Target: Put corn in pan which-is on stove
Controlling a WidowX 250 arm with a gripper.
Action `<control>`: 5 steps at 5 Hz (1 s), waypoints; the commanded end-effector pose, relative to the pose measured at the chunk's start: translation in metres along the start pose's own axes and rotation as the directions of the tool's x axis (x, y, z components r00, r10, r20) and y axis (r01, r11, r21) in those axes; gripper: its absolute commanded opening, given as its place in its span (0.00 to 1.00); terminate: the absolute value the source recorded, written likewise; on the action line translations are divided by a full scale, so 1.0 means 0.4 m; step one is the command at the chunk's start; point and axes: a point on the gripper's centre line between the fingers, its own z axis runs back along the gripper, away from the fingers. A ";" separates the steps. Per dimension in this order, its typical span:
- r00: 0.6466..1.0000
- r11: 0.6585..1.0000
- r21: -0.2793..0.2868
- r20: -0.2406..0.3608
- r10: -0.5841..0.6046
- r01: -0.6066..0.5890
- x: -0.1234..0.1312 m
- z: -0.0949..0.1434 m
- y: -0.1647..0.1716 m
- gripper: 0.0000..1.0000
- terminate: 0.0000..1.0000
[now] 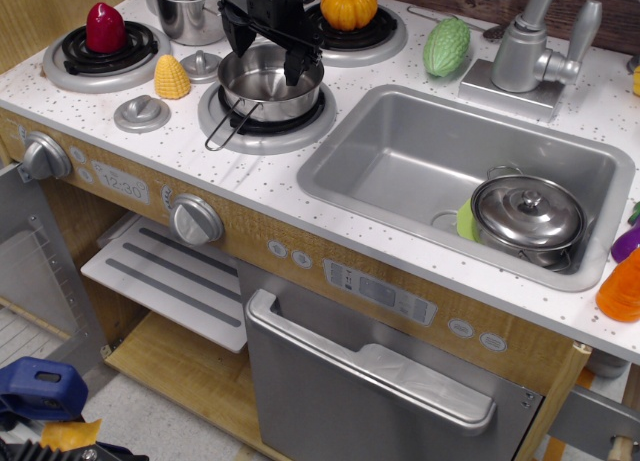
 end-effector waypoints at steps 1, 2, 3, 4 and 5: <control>1.000 1.000 0.000 0.000 0.000 0.000 0.000 0.000 0.000 1.00 0.00; 1.000 1.000 0.001 -0.004 -0.030 0.030 0.010 0.002 0.016 1.00 0.00; 0.999 0.998 0.022 -0.007 -0.054 0.054 0.022 0.013 0.017 1.00 0.00; 0.996 0.996 0.042 -0.013 -0.083 0.083 0.037 0.029 0.031 1.00 0.00; 0.994 0.993 0.050 -0.035 -0.107 0.109 0.040 0.059 0.076 1.00 0.00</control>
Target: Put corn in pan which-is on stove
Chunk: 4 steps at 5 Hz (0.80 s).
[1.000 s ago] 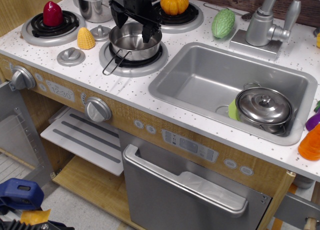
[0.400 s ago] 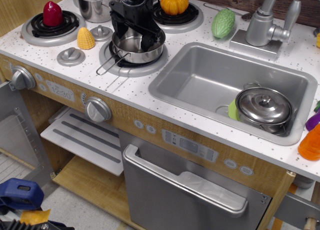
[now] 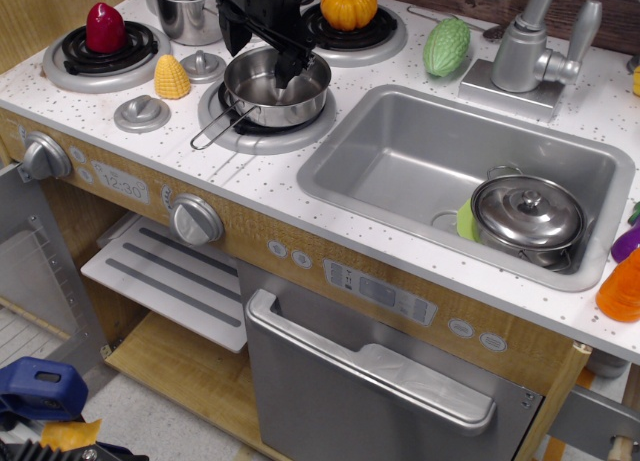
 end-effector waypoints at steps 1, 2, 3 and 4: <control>0.998 0.999 0.041 0.066 -0.004 0.001 0.016 0.080 0.108 1.00 0.00; 0.996 1.000 0.029 0.089 -0.007 0.004 0.000 0.066 0.143 1.00 0.00; 0.994 1.000 0.026 0.111 -0.016 0.013 -0.016 0.045 0.181 1.00 0.00; 0.994 0.999 -0.003 0.105 -0.042 0.043 -0.019 0.035 0.236 1.00 0.00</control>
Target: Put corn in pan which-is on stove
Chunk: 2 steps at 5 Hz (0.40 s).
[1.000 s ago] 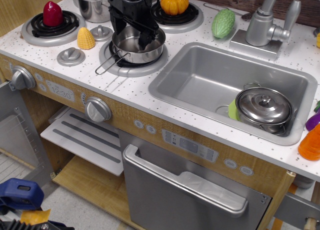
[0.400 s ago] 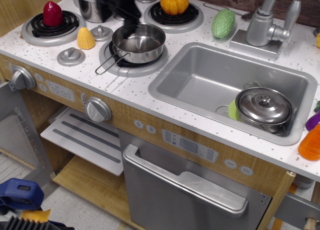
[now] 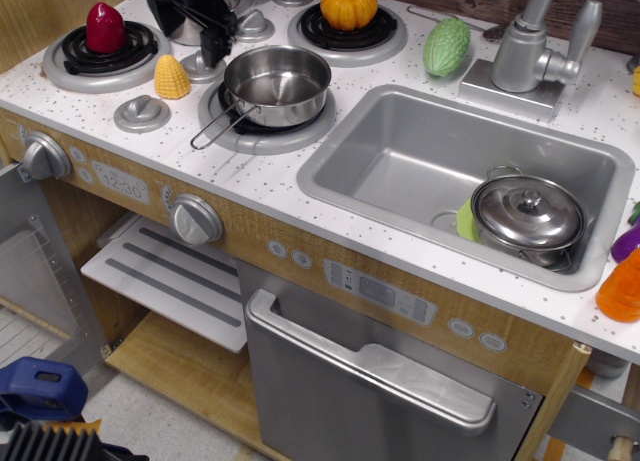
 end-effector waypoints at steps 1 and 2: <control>0.998 0.999 0.005 0.056 -0.034 0.034 0.016 0.015 0.089 1.00 0.00; 0.998 0.999 -0.033 0.063 -0.025 0.027 0.001 -0.020 0.093 1.00 0.00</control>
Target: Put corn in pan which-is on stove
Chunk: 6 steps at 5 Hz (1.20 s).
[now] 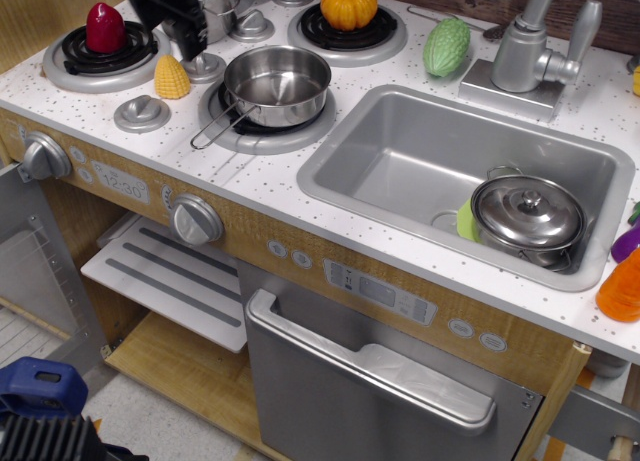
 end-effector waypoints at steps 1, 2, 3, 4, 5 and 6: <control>0.998 0.999 0.037 0.068 0.008 -0.011 0.005 0.015 0.040 1.00 0.00; 0.998 1.000 -0.002 0.065 0.019 -0.019 -0.004 -0.010 0.047 1.00 0.00; 0.997 1.000 -0.014 0.079 0.025 -0.024 -0.006 -0.036 0.050 1.00 0.00; 0.996 0.999 -0.031 0.080 0.042 -0.039 -0.009 -0.051 0.044 1.00 0.00; 0.997 0.999 -0.029 0.064 0.044 -0.042 -0.001 -0.044 0.042 0.00 0.00; 0.997 0.999 -0.018 0.062 0.041 -0.040 0.011 -0.024 0.043 0.00 0.00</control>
